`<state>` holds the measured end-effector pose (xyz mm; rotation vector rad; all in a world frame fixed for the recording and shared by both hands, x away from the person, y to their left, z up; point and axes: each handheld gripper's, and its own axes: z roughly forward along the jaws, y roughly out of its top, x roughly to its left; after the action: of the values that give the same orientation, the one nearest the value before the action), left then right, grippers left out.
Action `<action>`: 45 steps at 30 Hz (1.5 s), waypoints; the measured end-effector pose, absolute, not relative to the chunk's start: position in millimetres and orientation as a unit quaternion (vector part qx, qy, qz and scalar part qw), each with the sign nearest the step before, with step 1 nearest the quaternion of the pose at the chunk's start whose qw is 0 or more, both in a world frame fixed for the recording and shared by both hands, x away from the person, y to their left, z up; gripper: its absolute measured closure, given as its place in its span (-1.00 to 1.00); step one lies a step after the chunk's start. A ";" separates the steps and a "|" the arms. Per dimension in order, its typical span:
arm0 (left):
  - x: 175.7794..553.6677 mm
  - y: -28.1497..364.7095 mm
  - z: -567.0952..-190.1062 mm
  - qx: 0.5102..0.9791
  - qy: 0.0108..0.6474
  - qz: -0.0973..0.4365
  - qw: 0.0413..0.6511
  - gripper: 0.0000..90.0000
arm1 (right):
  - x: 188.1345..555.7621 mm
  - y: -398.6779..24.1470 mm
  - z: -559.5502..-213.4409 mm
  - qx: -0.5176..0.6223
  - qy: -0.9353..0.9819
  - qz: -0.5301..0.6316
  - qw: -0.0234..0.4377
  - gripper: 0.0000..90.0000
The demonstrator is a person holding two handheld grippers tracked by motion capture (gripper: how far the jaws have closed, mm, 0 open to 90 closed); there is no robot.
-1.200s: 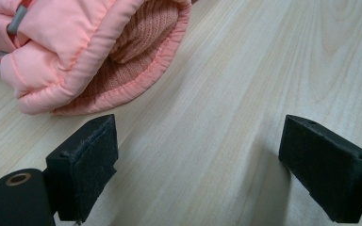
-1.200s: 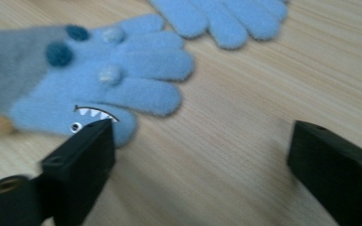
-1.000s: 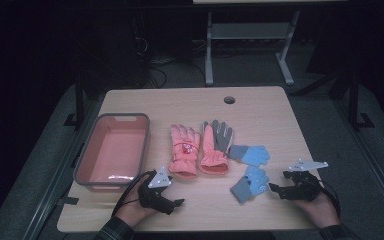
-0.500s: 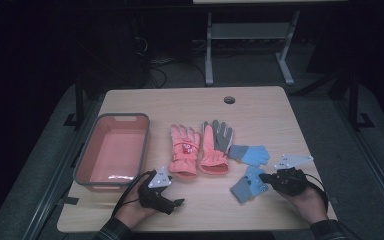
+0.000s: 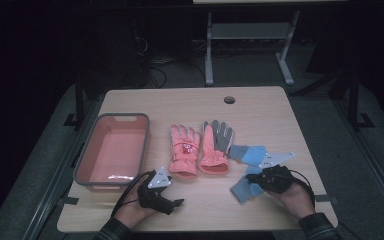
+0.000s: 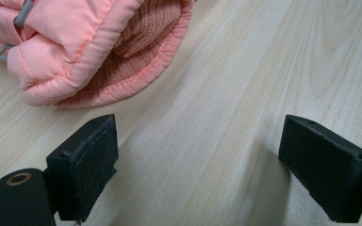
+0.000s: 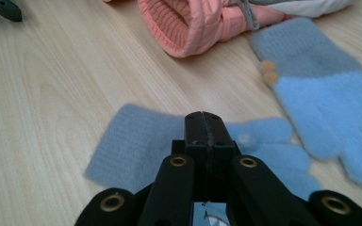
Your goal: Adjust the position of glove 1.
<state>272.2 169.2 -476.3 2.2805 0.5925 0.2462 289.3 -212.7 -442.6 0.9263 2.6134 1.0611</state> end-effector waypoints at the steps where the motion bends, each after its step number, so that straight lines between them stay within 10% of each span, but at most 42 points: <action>1: 272.3 169.2 -476.4 0.892 0.232 0.096 0.377 -0.74 | 289.3 -212.7 -442.6 0.311 0.877 0.356 0.086 1.00; 45: 272.2 169.3 -476.5 0.891 0.232 0.098 0.377 -0.74 | 276.6 -132.7 -460.7 0.168 0.927 0.337 0.002 1.00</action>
<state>272.2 169.3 -476.5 2.2784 0.5937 0.2493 276.6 -132.7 -460.7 0.5273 2.9071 1.0563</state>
